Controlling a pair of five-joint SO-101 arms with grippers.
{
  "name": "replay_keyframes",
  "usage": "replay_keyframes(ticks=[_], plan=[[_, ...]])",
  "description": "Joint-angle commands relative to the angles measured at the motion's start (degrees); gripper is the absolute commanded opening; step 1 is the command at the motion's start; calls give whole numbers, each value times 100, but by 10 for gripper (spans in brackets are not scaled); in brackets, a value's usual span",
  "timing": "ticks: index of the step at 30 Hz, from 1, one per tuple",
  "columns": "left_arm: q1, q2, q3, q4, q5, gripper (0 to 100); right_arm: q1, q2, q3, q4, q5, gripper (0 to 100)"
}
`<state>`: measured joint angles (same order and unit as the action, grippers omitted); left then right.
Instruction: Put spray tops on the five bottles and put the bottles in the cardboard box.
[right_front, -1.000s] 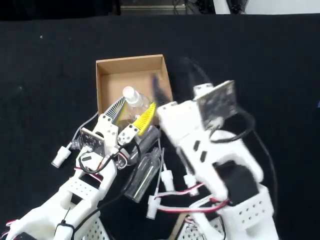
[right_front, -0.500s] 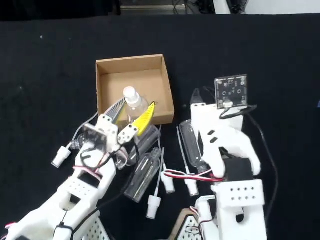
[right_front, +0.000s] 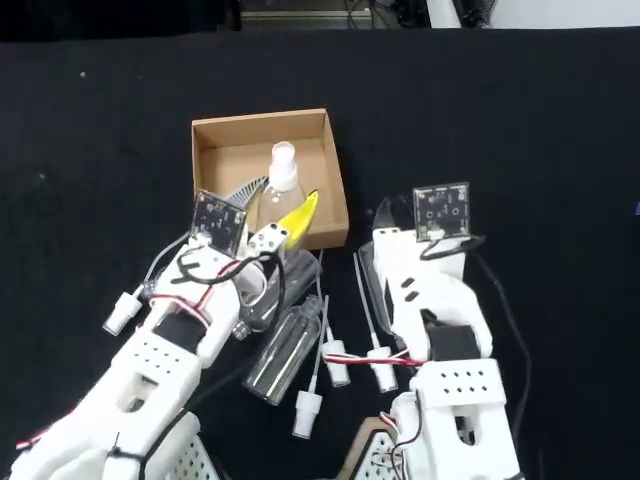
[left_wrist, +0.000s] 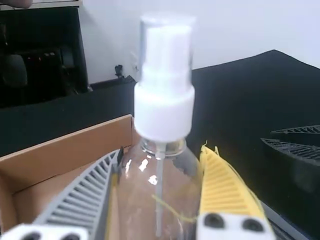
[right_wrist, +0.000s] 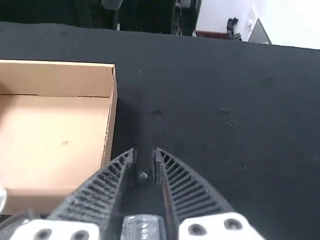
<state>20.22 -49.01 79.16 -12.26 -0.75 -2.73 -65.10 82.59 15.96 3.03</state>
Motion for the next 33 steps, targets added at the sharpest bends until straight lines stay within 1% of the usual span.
replay_keyframes(ticks=[1,4,5,7,10,16,19,23,29,33], plan=[[-84,-1134,-391,1424,-44,30,343,-207,101,-598,18,53],[-198,-2084,-884,2629,-62,30,475,-180,189,-774,9,53],[-321,-2330,-1077,2892,-62,30,475,-171,198,-774,9,53],[-673,-2778,-1297,3086,-53,30,466,-171,242,-782,9,53],[-1341,-3051,-1279,2910,-53,30,466,-198,295,-800,9,53],[-2747,-3068,-1341,2831,-53,30,466,-198,303,-800,9,53],[-3363,-3042,-1376,2752,-44,30,352,-189,312,-800,44,53],[-4119,-2523,-1420,2057,-18,30,281,-189,312,-774,44,53],[-4796,-1064,-1710,1196,-44,30,281,-180,312,-774,44,53],[-4989,-220,-1859,651,-53,30,281,-180,312,-774,44,53]])
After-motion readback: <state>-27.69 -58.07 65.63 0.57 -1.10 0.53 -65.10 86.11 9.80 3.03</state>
